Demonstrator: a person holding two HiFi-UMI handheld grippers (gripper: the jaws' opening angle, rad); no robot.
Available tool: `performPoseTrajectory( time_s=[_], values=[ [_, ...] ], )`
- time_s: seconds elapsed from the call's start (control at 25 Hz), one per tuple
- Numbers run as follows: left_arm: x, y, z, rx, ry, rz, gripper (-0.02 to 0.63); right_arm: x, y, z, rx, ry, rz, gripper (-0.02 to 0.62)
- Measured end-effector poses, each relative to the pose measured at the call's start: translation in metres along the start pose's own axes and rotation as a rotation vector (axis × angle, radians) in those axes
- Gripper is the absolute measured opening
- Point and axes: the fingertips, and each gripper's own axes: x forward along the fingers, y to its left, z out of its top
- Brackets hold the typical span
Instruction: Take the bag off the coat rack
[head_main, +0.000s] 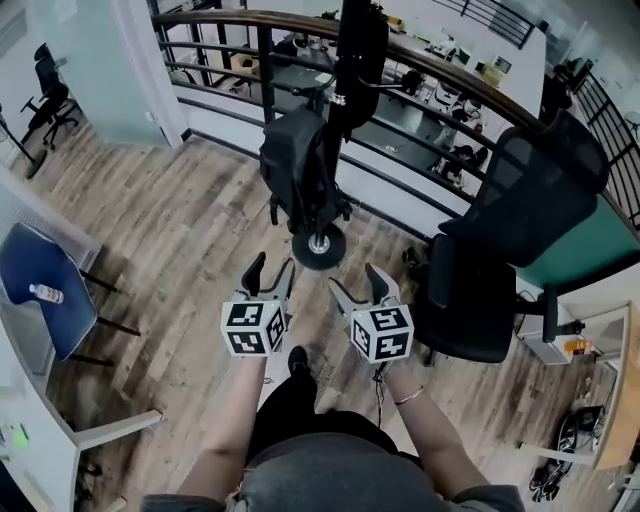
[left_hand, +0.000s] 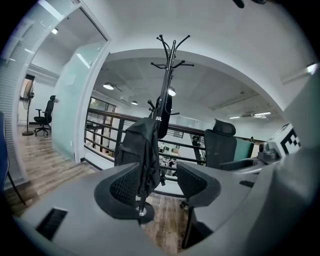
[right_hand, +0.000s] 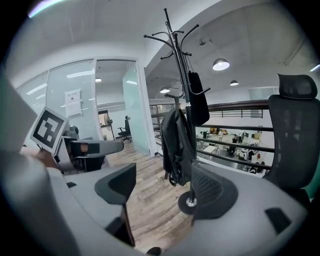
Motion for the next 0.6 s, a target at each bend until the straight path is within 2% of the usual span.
performPoseTrajectory(
  time_s=[0.16,0.32,0.6],
  values=[
    [0.027,0.014,0.014,0.02,-0.008,-0.017,0.225,0.024,-0.012,0.019,0.002,-0.034,-0.042,0.362],
    [0.048,0.022,0.024,0.028,-0.01,-0.028,0.262,0.041,-0.018,0.032,-0.001,-0.059,-0.057,0.381],
    [0.085,0.015,0.038,0.065,-0.013,-0.07,0.282,0.074,-0.033,0.033,-0.011,-0.036,-0.067,0.396]
  ],
)
